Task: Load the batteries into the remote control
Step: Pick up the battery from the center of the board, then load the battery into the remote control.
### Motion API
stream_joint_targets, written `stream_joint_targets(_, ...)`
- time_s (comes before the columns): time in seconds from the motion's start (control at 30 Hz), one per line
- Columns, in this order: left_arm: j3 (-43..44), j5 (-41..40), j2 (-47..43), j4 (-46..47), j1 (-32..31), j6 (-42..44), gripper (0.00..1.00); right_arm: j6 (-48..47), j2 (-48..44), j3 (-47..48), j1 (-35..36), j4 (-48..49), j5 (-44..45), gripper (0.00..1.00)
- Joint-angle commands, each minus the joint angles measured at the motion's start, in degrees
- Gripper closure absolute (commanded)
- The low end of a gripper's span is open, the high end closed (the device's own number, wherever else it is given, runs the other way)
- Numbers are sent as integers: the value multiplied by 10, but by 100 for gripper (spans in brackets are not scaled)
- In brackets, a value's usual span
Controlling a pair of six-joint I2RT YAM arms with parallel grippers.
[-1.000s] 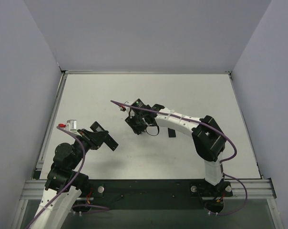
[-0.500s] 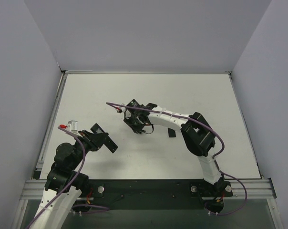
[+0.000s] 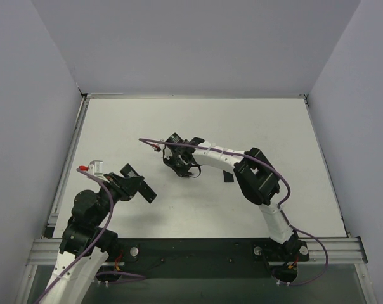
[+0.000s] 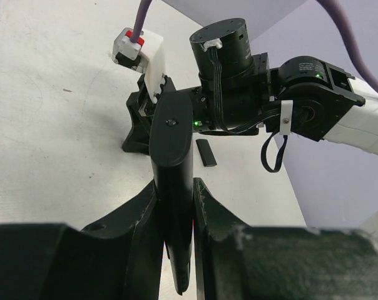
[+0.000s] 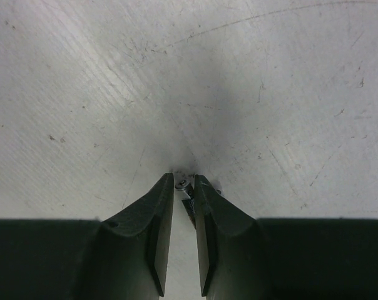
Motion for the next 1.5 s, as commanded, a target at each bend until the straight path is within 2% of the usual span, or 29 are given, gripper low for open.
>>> stream_joint_targets(0.0,17,-2,-6,3,4,8,100,-11,11,22,1,-24,15,84)
stream_joint_targets(0.37,14,-2,-7,5,4,7,100,-8,-3,-6,6,-35,8,90)
stream_joint_targets(0.53,9,0,-7,9,4,2,100,9,-25,-36,8,-36,-6,100)
stream_joint_targets(0.73,-10,4,-10,28,4,-13,100,35,-67,-77,9,-35,-32,100)
stream_joint_targets(0.97,-35,16,7,68,4,-35,100,80,-155,-129,8,14,-31,100)
stream_joint_targets(1.13,-70,26,15,130,4,-79,100,135,-270,-194,9,96,-42,100)
stream_joint_targets(1.47,-137,65,67,356,3,-158,100,191,-464,-293,55,269,-40,100)
